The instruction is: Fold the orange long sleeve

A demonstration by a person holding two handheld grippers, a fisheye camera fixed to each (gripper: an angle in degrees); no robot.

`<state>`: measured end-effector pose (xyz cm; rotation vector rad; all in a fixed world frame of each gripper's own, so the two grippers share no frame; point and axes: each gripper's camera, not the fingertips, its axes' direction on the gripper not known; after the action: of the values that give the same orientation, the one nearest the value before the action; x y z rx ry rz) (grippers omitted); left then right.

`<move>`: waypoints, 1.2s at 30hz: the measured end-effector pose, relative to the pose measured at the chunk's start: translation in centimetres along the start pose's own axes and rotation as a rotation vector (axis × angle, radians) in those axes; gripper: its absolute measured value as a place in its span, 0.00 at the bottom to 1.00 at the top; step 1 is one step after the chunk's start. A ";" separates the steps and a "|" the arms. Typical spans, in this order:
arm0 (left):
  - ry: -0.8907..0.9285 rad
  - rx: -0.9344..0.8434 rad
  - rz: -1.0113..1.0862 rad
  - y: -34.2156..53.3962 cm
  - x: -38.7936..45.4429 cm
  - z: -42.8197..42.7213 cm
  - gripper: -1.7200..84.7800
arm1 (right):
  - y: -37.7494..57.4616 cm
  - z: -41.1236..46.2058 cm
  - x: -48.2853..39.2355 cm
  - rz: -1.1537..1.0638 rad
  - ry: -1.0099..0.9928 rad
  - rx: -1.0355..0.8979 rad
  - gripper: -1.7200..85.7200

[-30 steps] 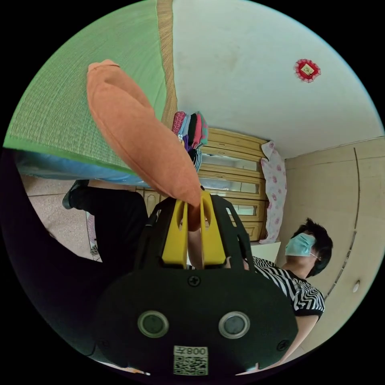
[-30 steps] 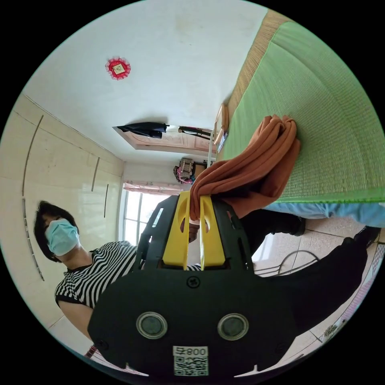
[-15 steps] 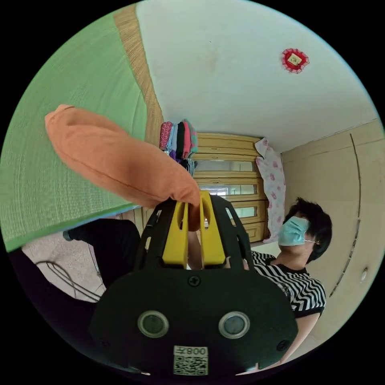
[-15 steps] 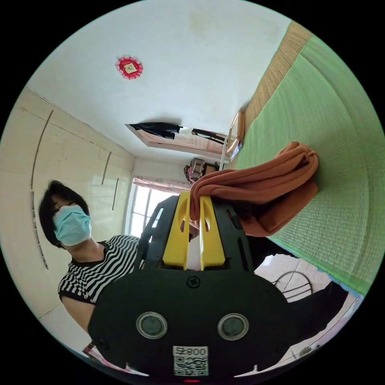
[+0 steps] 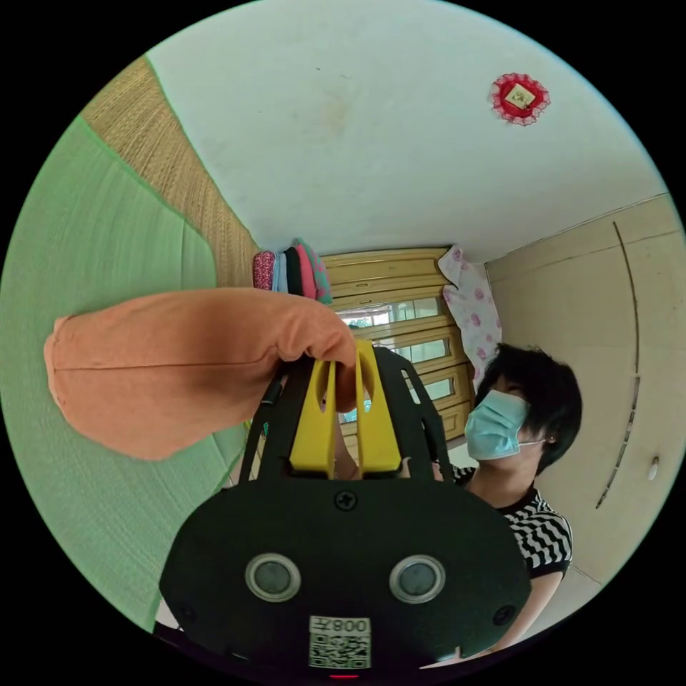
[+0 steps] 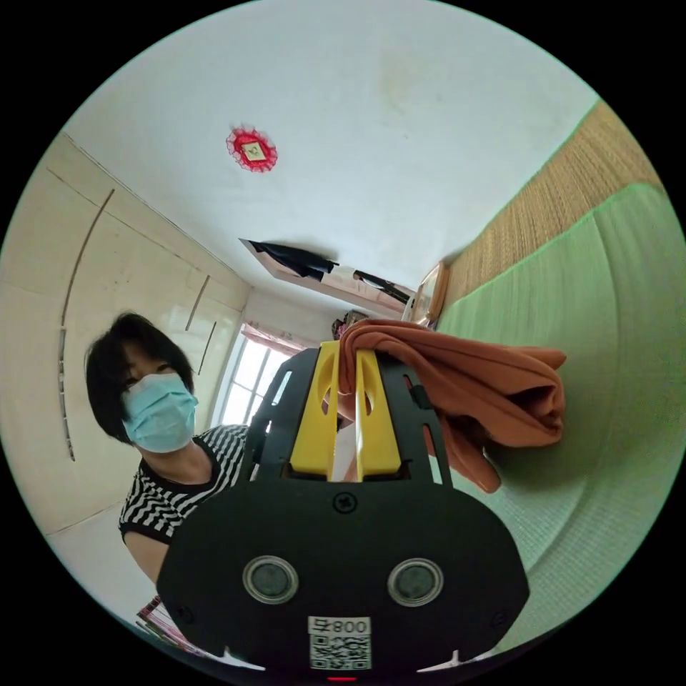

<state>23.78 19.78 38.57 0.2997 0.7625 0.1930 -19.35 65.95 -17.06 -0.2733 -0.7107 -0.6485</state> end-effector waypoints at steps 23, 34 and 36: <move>0.100 -0.504 -0.033 -2.1 14.0 55.1 0.08 | 17.6 -43.8 -11.7 0.131 0.569 0.260 0.04; -0.143 -0.778 -0.102 2.3 15.3 68.6 0.08 | 33.0 -49.1 3.0 0.385 0.521 0.262 0.04; -0.181 -0.808 -0.087 2.7 16.1 70.5 0.08 | 34.5 -49.4 4.6 0.420 0.519 0.255 0.04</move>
<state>84.58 12.96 77.28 -0.4768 0.4664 0.3675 30.72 68.71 -50.78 -0.0087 -0.2170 -0.2045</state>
